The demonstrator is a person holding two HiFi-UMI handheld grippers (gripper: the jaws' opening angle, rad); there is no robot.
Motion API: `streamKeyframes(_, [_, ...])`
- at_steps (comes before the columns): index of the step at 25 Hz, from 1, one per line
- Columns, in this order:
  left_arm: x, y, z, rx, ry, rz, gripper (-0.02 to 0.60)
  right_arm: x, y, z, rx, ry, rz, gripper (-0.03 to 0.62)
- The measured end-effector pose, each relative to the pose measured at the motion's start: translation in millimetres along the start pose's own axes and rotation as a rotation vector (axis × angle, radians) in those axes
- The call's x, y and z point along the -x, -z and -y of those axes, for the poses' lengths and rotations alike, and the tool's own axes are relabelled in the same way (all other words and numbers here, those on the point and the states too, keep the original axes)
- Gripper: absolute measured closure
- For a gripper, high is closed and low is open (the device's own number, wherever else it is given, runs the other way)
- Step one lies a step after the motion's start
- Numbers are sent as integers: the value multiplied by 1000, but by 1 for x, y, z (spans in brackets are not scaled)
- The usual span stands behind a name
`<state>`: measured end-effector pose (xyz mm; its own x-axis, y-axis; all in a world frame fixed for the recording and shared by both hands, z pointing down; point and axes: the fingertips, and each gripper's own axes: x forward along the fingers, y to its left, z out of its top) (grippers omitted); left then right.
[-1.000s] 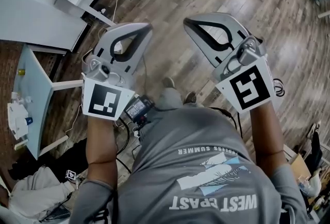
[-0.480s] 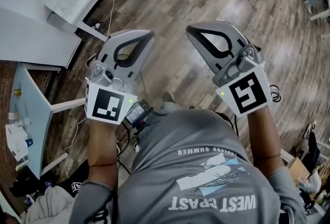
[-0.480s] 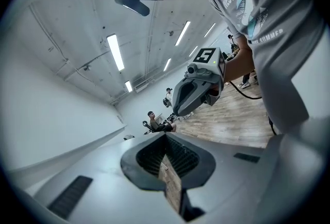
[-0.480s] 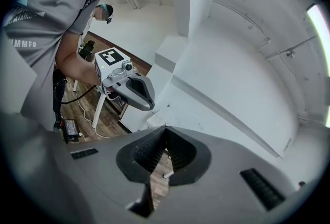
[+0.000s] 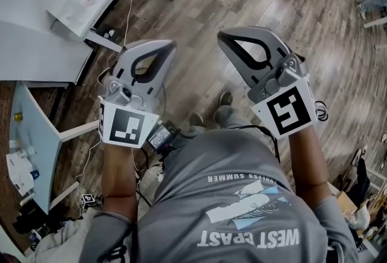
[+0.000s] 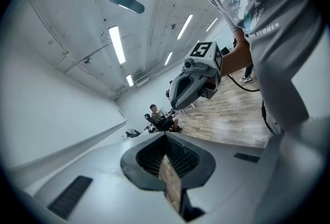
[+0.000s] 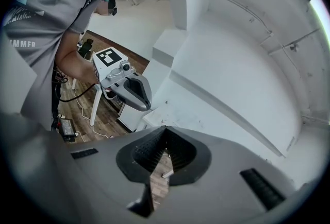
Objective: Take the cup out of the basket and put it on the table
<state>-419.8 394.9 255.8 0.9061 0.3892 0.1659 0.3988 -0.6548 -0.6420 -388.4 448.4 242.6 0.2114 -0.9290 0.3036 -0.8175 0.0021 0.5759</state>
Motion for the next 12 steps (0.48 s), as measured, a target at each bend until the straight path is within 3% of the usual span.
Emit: streamKeyframes(12, [-96, 24, -40, 29, -77, -134, 574, -30, 61, 79, 1, -121, 99, 583])
